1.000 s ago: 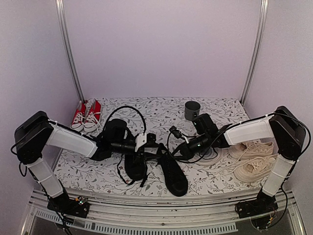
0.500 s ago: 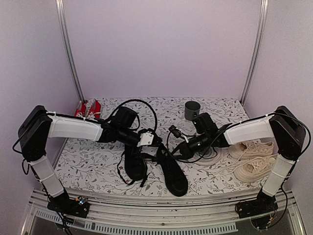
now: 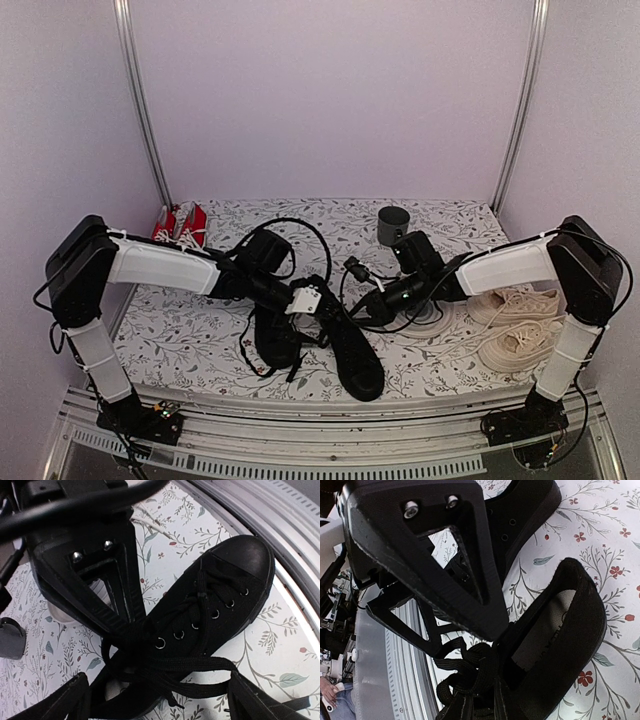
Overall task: Tie the shoes
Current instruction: Pull the half-tied shoelace from the shoe.
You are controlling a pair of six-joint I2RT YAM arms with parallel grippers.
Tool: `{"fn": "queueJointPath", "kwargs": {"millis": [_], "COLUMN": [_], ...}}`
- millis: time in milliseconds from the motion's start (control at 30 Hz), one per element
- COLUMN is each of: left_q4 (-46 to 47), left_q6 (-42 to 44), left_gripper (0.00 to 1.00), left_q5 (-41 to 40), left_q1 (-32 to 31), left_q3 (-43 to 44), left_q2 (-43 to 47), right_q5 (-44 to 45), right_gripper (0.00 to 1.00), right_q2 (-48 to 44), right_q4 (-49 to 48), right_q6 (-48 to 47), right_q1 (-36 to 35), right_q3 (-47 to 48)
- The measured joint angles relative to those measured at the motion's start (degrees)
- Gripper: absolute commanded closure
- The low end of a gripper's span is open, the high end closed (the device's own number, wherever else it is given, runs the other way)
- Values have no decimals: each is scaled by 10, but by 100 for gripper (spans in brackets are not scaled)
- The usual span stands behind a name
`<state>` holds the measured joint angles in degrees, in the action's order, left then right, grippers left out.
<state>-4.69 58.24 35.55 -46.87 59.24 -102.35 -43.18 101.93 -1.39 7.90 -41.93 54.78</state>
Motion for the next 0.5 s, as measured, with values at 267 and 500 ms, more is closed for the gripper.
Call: {"fn": "queueJointPath", "kwargs": {"millis": [267, 500], "left_q4": [38, 106], "left_q6": [-41, -76], "left_gripper": [5, 4], "left_q5": [27, -9], "left_q1": [0, -21], "left_q3": [-45, -103], "left_q2": [53, 136], "right_q5": [-2, -3], "right_gripper": [83, 83], "right_q2": [1, 1], "right_q4": [-1, -1], "right_q6": [0, 0], "right_q1": [0, 0], "right_q3": [0, 0]}}
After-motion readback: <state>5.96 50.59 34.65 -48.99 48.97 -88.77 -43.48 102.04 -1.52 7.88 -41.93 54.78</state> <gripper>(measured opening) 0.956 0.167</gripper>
